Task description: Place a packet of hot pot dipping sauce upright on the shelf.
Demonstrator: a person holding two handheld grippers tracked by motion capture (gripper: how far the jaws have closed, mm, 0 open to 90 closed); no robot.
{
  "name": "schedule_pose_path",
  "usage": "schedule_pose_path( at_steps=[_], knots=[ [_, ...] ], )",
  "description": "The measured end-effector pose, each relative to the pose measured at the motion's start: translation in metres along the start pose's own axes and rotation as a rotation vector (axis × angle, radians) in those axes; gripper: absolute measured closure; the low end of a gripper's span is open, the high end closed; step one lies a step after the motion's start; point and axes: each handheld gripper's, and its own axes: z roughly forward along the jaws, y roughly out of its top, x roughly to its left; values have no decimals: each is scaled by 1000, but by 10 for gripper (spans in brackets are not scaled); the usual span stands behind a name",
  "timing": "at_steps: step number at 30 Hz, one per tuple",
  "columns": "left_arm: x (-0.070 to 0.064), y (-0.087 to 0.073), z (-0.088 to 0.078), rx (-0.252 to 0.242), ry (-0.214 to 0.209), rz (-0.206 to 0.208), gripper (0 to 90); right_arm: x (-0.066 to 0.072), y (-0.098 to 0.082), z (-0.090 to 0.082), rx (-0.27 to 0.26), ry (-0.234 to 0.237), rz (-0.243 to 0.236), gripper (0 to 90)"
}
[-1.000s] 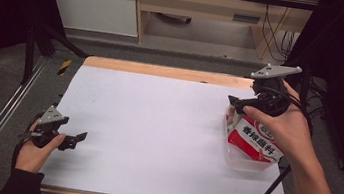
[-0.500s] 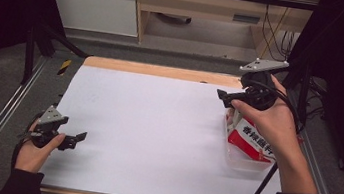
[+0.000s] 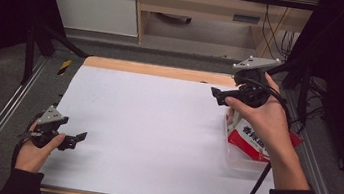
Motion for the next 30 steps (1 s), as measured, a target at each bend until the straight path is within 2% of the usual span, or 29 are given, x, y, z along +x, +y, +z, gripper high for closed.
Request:
schedule_pose_path(
  at_steps=[8, 30],
  knots=[
    [1, 0, 0, -1, 1, -3, 73, 5, 6, 5, -24, -7, 15, 103],
    [2, -1, -1, -4, 3, -9, 60, 23, 12, 33, -91, -8, 135, 83]
  ],
)
